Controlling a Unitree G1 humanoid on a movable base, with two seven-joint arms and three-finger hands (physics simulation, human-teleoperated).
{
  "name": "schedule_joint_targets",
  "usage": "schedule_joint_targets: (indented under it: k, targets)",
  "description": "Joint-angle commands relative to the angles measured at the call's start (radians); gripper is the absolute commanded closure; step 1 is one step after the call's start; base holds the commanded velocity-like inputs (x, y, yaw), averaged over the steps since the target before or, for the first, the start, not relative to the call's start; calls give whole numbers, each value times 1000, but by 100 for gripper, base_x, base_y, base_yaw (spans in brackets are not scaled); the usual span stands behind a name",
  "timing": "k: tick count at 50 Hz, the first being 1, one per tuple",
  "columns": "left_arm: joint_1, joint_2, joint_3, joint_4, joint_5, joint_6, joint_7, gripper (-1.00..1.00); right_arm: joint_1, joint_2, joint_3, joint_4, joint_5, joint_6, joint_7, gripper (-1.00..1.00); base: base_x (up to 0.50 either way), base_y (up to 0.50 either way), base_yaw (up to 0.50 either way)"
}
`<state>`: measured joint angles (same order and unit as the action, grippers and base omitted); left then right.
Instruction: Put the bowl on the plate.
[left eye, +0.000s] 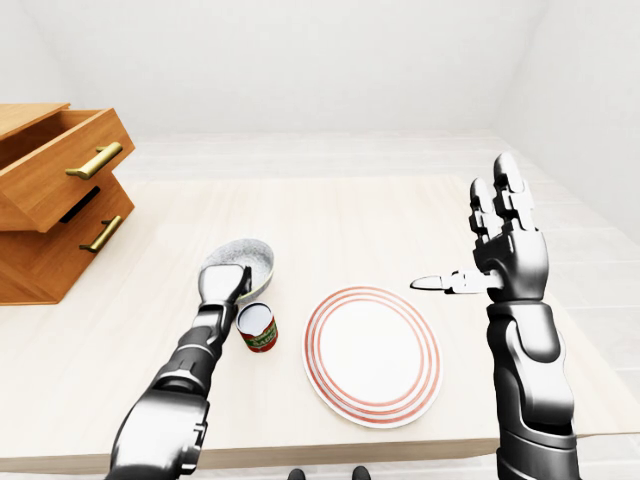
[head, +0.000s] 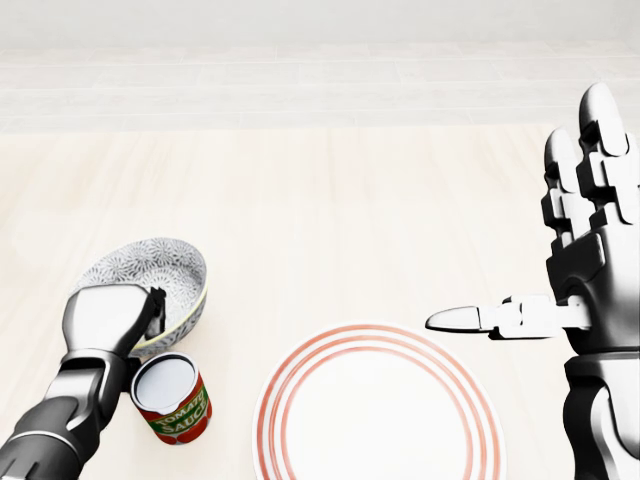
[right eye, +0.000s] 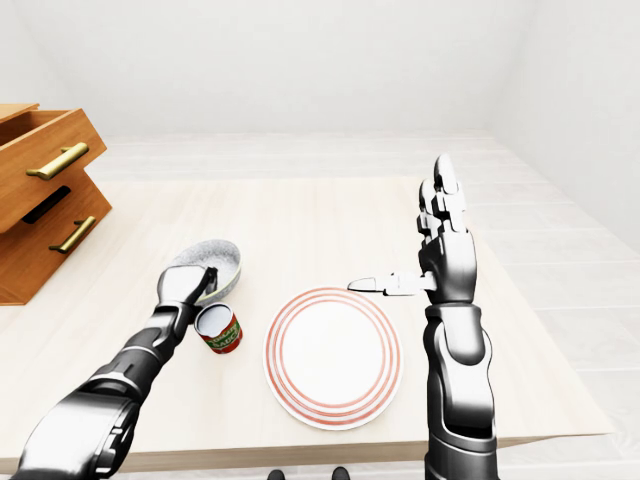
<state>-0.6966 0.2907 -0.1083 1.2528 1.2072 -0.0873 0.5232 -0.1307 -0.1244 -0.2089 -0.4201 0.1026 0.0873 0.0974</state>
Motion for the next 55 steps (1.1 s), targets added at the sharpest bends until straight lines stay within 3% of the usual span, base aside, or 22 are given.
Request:
schedule_joint_targets:
  k: [1,22,37,55]
  targets:
    - [46,-7,11,17,-35,0,-7,100,8,1,-1,-2,2,0,2,-100,0,0,0]
    - [43,7,16,2,-37,0,-17,100,8,0,-4,-28,-2,0,1,-100,0,0,0]
    - [38,53,58,-143,-75,0,-106,100,9,-1,-14,-45,6,0,1,-100,0,0,0]
    - [72,74,94,-291,-83,1,-195,100,7,-2,-14,-24,4,0,1,-100,0,0,0]
